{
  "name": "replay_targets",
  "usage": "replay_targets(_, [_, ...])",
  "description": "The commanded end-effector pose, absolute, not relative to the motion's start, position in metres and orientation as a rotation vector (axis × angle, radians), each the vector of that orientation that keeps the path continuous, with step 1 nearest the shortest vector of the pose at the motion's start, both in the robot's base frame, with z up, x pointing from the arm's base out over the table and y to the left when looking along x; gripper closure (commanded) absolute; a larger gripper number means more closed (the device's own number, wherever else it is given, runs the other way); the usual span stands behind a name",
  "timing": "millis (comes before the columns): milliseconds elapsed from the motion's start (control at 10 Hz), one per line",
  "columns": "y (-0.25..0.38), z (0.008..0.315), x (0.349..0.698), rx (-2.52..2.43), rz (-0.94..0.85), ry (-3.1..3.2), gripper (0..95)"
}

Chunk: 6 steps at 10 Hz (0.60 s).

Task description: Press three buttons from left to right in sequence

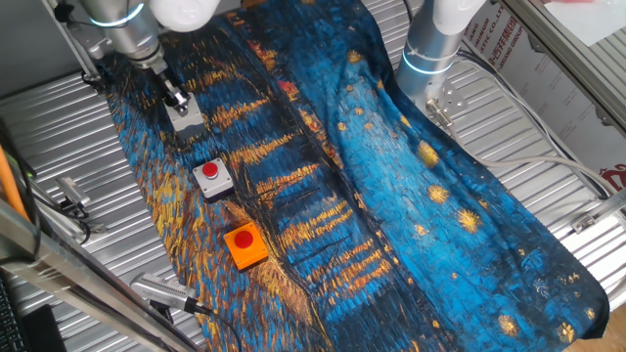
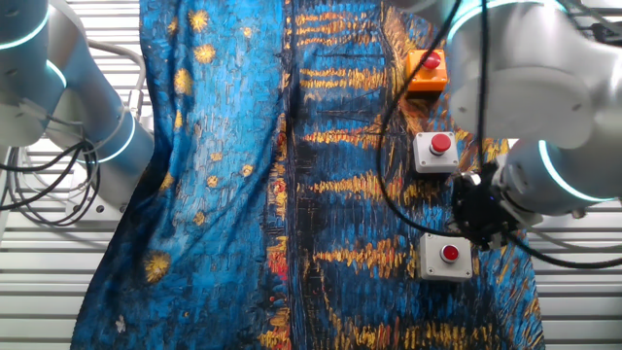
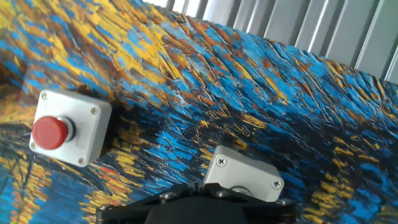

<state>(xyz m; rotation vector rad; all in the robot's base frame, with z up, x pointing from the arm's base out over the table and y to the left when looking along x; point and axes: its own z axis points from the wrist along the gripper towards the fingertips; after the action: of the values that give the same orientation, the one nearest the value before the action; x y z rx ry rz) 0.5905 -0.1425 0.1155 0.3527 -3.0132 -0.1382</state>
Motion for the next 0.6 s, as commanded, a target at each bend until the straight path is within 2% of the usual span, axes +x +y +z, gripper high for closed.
replay_targets(100, [-0.131, 0.111, 0.601, 0.236, -0.198, -3.004, 95.0])
replay_targets(600, [-0.077, 0.109, 0.598, 0.068, -0.167, -3.015, 95.0])
